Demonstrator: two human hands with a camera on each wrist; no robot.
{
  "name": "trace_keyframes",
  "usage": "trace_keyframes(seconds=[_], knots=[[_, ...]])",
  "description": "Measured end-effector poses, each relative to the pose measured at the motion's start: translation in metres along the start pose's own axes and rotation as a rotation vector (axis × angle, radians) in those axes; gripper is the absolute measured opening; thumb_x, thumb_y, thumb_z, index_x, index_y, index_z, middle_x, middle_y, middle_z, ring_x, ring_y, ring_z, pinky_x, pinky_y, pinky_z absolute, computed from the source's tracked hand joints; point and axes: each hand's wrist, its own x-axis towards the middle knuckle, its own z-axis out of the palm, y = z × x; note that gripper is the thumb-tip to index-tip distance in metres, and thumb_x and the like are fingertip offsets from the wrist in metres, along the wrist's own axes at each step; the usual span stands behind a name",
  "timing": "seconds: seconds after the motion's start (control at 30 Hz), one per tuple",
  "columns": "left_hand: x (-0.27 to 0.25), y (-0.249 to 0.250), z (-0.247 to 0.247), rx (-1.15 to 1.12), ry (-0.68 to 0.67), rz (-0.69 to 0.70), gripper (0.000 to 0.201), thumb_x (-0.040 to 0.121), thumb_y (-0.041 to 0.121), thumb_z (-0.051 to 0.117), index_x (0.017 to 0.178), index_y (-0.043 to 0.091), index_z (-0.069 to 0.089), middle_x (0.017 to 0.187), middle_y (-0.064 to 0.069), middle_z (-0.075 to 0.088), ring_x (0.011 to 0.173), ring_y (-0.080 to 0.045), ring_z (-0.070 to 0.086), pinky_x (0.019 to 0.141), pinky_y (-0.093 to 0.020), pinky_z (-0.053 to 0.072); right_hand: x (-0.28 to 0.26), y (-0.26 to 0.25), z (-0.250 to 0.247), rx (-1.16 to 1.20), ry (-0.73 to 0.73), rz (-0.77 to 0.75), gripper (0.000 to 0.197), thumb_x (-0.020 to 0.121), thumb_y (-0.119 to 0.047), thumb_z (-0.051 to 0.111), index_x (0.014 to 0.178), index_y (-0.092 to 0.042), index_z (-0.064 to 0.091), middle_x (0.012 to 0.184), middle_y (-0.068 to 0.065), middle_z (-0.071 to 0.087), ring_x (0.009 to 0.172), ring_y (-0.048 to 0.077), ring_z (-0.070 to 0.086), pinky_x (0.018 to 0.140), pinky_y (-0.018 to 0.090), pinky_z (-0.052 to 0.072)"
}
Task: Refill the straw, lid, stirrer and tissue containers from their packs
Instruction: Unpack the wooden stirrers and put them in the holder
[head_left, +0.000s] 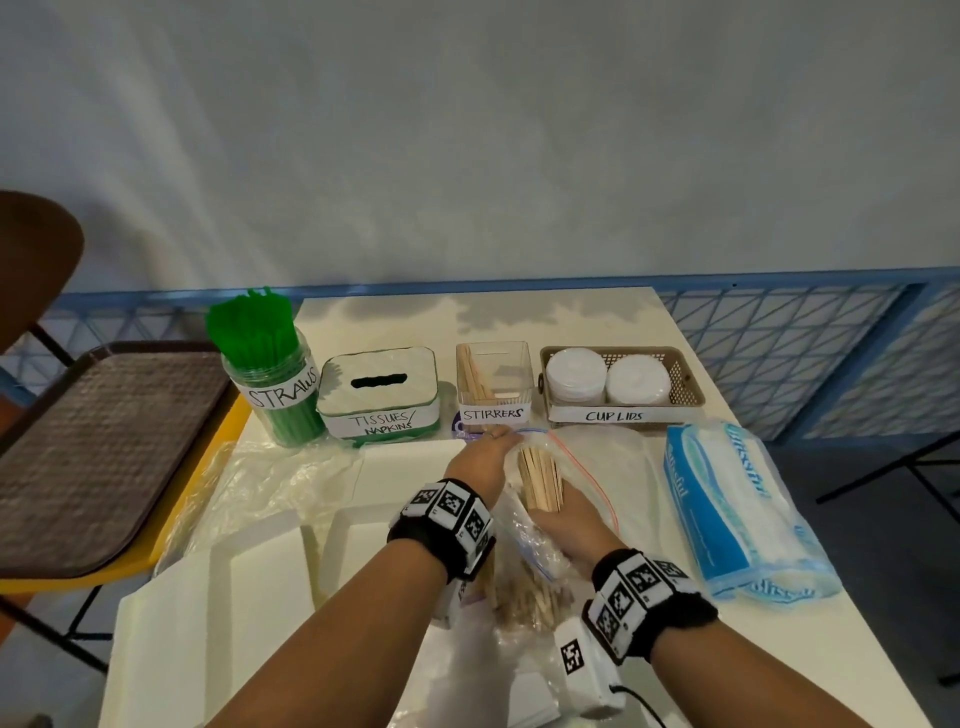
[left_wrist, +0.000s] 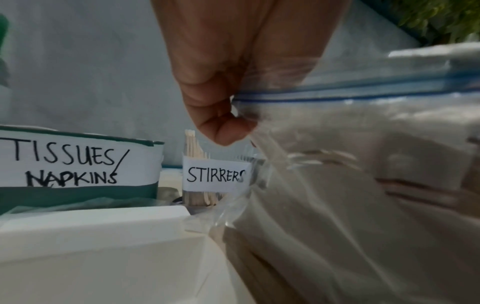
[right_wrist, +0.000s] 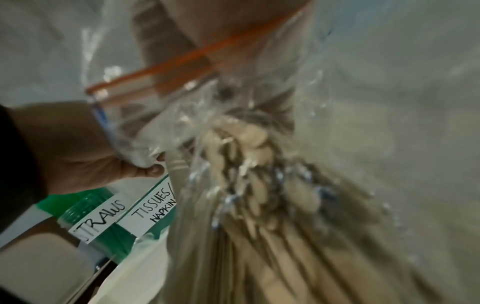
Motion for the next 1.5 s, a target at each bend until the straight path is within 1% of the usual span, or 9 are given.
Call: trace_keyframes(seconds=[0.17, 0.33, 0.53, 0.7, 0.83, 1.0, 1.17, 1.33, 1.5], knots=[[0.002, -0.005, 0.006, -0.03, -0.017, -0.09, 0.062, 0.085, -0.013, 0.034, 0.142, 0.011, 0.037, 0.151, -0.009, 0.031, 0.139, -0.021, 0.03, 0.114, -0.026, 0.022, -0.006, -0.011, -0.001, 0.011, -0.086, -0.11, 0.018, 0.086, -0.007, 0.057, 0.101, -0.015, 0.052, 0.077, 0.0, 0.054, 0.068, 0.012, 0.052, 0.062, 0.022, 0.044], [-0.003, -0.009, 0.01, 0.02, -0.033, -0.061, 0.055, 0.089, -0.007, 0.037, 0.142, 0.011, 0.037, 0.152, -0.006, 0.028, 0.138, -0.021, 0.031, 0.112, -0.026, 0.022, 0.0, -0.027, -0.001, 0.16, 0.077, -0.153, 0.033, 0.087, -0.011, 0.06, 0.116, -0.018, 0.046, 0.091, 0.001, 0.057, 0.086, 0.017, 0.057, 0.081, 0.034, 0.052], [-0.014, -0.017, 0.007, 0.111, -0.032, 0.068, 0.042, 0.095, 0.016, 0.045, 0.136, 0.021, 0.045, 0.146, -0.005, 0.036, 0.13, -0.024, 0.036, 0.109, -0.031, 0.025, 0.013, -0.069, -0.021, 0.447, 0.207, -0.17, 0.011, 0.089, -0.009, 0.057, 0.099, -0.008, 0.053, 0.075, 0.003, 0.054, 0.072, 0.015, 0.054, 0.068, 0.028, 0.047], [-0.018, -0.005, -0.036, -0.628, 0.319, -0.103, 0.025, 0.097, 0.028, 0.044, 0.103, 0.008, 0.059, 0.117, -0.013, 0.059, 0.101, -0.024, 0.06, 0.081, -0.026, 0.046, 0.008, -0.119, -0.037, 0.614, 0.18, -0.243, 0.006, 0.09, -0.009, 0.055, 0.087, -0.013, 0.053, 0.073, 0.003, 0.052, 0.069, 0.015, 0.054, 0.069, 0.03, 0.047], [-0.022, 0.004, -0.075, -1.378, 0.056, -0.359, 0.052, 0.1, 0.044, 0.025, 0.091, 0.003, 0.056, 0.089, -0.017, 0.064, 0.075, -0.028, 0.065, 0.07, -0.035, 0.055, -0.003, -0.16, -0.029, 0.628, 0.137, -0.441, 0.011, 0.09, -0.007, 0.056, 0.092, -0.017, 0.052, 0.075, 0.001, 0.052, 0.069, 0.013, 0.052, 0.07, 0.03, 0.047], [-0.031, 0.006, -0.086, -1.567, -0.311, -0.376, 0.066, 0.099, 0.048, 0.015, 0.113, -0.005, 0.052, 0.096, -0.027, 0.066, 0.08, -0.034, 0.07, 0.074, -0.034, 0.057, -0.01, -0.175, 0.009, 0.288, 0.108, -0.565, 0.022, 0.088, -0.018, 0.061, 0.109, -0.018, 0.054, 0.088, -0.007, 0.06, 0.079, 0.009, 0.059, 0.078, 0.027, 0.053], [-0.037, 0.006, -0.083, -1.791, -0.226, -0.372, 0.048, 0.103, 0.03, 0.02, 0.111, -0.006, 0.051, 0.089, -0.026, 0.069, 0.074, -0.036, 0.071, 0.064, -0.038, 0.06, -0.001, -0.164, 0.031, 0.222, 0.102, -0.525, 0.029, 0.086, -0.017, 0.064, 0.112, -0.017, 0.054, 0.093, -0.009, 0.061, 0.088, 0.007, 0.06, 0.084, 0.028, 0.051], [-0.036, 0.002, -0.079, -1.744, -0.193, -0.368, 0.043, 0.102, 0.031, 0.024, 0.109, 0.003, 0.056, 0.102, -0.02, 0.066, 0.079, -0.029, 0.071, 0.076, -0.036, 0.056, 0.007, -0.155, 0.038, 0.202, 0.081, -0.519, 0.03, 0.081, -0.011, 0.07, 0.106, -0.016, 0.054, 0.087, -0.007, 0.063, 0.083, 0.006, 0.061, 0.079, 0.024, 0.051], [-0.034, 0.003, -0.082, -1.737, -0.183, -0.349, 0.042, 0.102, 0.031, 0.024, 0.102, 0.009, 0.059, 0.081, -0.013, 0.074, 0.071, -0.023, 0.072, 0.064, -0.034, 0.059, 0.015, -0.146, 0.04, 0.196, 0.054, -0.48, 0.027, 0.079, -0.006, 0.071, 0.102, -0.011, 0.058, 0.088, -0.003, 0.064, 0.086, 0.011, 0.061, 0.082, 0.026, 0.05]])
